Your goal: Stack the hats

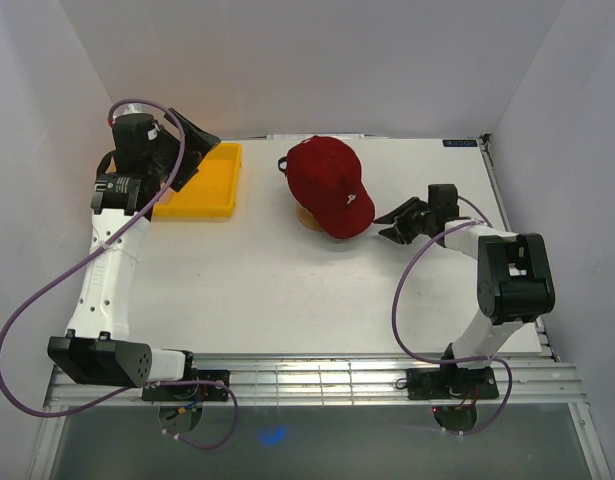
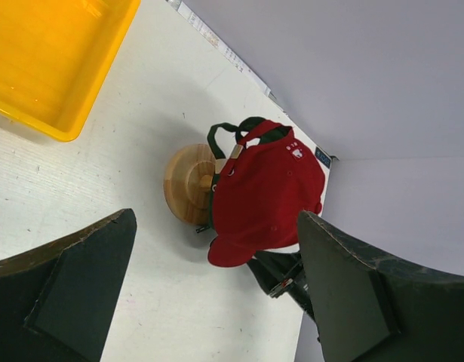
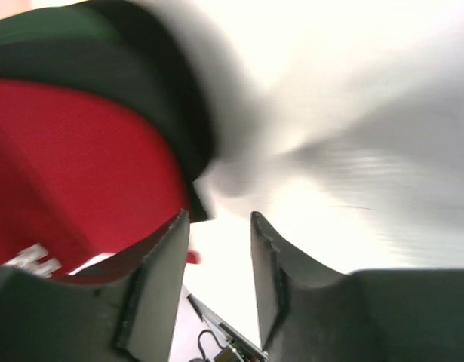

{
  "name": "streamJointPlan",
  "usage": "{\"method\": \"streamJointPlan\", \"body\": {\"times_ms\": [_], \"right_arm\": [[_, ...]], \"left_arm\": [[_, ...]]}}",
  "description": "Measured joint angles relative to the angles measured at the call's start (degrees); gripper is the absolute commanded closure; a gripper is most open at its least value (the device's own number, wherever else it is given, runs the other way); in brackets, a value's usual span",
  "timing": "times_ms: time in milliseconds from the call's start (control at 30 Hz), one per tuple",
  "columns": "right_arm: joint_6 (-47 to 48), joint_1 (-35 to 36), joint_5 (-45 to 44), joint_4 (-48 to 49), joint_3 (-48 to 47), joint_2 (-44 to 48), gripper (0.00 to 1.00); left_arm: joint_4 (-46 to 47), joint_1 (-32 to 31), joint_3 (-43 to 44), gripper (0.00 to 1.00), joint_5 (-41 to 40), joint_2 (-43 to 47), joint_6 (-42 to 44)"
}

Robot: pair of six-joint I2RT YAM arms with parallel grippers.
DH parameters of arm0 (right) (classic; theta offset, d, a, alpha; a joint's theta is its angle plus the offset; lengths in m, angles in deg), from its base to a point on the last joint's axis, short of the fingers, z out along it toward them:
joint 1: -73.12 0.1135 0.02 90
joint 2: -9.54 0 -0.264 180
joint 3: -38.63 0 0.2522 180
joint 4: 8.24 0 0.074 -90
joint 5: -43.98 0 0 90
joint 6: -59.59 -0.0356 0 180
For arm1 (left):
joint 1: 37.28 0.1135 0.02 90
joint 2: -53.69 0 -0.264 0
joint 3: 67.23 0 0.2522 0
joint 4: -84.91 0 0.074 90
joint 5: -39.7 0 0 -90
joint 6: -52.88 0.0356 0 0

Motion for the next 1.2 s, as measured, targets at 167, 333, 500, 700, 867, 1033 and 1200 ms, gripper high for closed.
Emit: {"method": "streamJointPlan", "body": {"times_ms": [167,333,500,700,867,1033,1200], "right_arm": [[1.9,-0.3,-3.1,-6.6,1.6,-1.0,0.45],[2.7,-0.3,-4.2,-8.7,2.5,1.0,0.41],[3.3,-0.6,-4.3,-9.4,5.4,10.9,0.37],[5.5,-0.7,-2.3,-8.0,9.7,24.6,0.34],[9.9,-0.7,1.2,-8.5,12.6,32.2,0.32],[16.3,-0.7,4.6,-9.8,13.0,37.1,0.32],[22.4,-0.7,6.3,-12.5,12.0,38.9,0.31]], "left_arm": [[0.0,0.0,-0.1,0.02,0.0,0.1,0.0],[0.0,0.2,-0.1,0.02,0.0,0.5,0.0],[-0.1,1.7,-0.1,0.02,-0.7,0.6,0.7],[-0.6,8.2,0.2,0.02,-4.9,-1.4,2.4],[1.0,13.1,1.5,0.02,-11.2,-9.7,4.3],[5.7,13.5,5.7,0.04,-16.9,-22.8,10.9],[9.5,13.5,13.8,0.05,-21.6,-37.5,20.7]]}}
